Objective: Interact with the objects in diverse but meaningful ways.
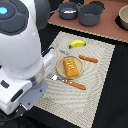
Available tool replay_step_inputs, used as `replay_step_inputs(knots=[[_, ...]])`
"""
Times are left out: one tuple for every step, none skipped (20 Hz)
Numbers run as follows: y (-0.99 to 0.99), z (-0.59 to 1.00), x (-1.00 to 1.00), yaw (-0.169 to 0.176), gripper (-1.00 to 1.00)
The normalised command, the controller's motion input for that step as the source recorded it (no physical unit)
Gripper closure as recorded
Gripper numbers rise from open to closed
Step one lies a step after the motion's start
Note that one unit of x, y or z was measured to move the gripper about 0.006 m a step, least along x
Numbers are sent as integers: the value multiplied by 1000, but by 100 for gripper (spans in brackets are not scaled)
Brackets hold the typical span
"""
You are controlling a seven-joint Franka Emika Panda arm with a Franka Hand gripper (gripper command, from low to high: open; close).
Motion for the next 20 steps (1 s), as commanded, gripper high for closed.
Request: replay_step_inputs(knots=[[1000,223,-189,0,100],[1000,243,-169,0,100],[1000,246,-171,0,100],[1000,254,-166,0,100],[1000,246,-160,0,100],[1000,237,-166,0,100],[1000,211,-183,0,100],[1000,191,-237,0,100],[1000,197,-251,0,100],[1000,186,-260,0,100],[1000,177,-266,0,100],[1000,126,-289,0,100],[1000,86,-289,0,100],[1000,43,-309,0,100],[1000,0,-311,0,100],[1000,0,-306,0,100],[986,0,-300,0,100],[946,-77,-289,0,100],[897,-171,-280,0,100],[837,-254,-271,0,100]])
